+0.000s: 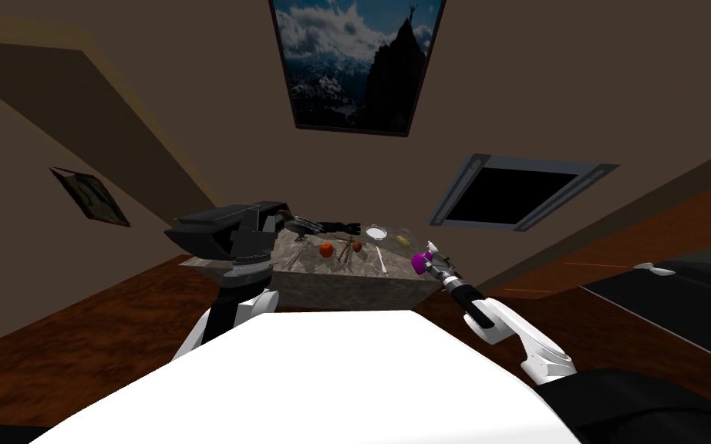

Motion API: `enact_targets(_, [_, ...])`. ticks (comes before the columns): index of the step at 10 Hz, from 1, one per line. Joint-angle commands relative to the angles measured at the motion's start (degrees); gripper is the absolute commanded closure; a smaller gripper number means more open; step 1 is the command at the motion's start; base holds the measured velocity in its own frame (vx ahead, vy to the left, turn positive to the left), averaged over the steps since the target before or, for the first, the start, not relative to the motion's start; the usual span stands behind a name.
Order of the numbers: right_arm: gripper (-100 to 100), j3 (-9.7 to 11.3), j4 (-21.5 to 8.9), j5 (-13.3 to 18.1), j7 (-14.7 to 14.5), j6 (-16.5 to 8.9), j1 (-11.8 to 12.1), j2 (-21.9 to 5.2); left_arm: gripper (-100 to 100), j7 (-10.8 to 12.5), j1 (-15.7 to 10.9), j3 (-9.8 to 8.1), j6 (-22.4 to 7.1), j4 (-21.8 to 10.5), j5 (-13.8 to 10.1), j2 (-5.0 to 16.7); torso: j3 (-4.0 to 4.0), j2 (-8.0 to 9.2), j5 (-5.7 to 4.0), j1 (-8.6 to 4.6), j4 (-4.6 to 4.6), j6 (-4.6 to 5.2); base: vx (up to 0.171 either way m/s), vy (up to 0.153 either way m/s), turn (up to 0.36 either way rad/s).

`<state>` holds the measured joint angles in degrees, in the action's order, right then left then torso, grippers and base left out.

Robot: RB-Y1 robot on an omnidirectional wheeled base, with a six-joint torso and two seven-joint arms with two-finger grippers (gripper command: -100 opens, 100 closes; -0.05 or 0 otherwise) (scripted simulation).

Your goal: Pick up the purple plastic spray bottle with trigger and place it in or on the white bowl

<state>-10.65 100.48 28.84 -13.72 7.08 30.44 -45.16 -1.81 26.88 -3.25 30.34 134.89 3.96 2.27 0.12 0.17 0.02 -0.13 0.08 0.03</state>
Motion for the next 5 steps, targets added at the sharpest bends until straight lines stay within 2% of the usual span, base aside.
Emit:
enact_targets(1, [100,1.0,1.49,-2.86,-2.68,-2.1,0.93,-0.48,0,0.0,0.0,0.0,0.0,0.0,0.0,0.0,0.0,0.0,0.0,0.0,0.0,0.0,-0.028,-0.031,0.043])
enact_targets(3, [100,0.82,1.39,-2.83,-2.32,-1.81,0.79,-0.41,0,0.0,0.0,0.0,0.0,0.0,0.0,0.0,-0.02,0.0,-0.05,-0.03,-0.04,0.03,-0.015,-0.022,0.021])
enact_targets(4, [0,0.85,1.42,-2.95,-2.46,-1.9,0.81,-0.42,0,0.0,0.0,0.0,0.0,0.0,0.0,0.0,-0.04,-0.04,-0.05,0.0,-0.05,0.04,0.0,0.0,0.0])
enact_targets(5, [100,1.13,3.42,-4.28,-1.44,-3.01,2.56,-0.45,0,0.0,0.0,0.0,0.0,0.0,0.0,0.0,-0.06,-0.06,-0.04,0.03,-0.06,0.03,-0.07,0.011,-0.027])
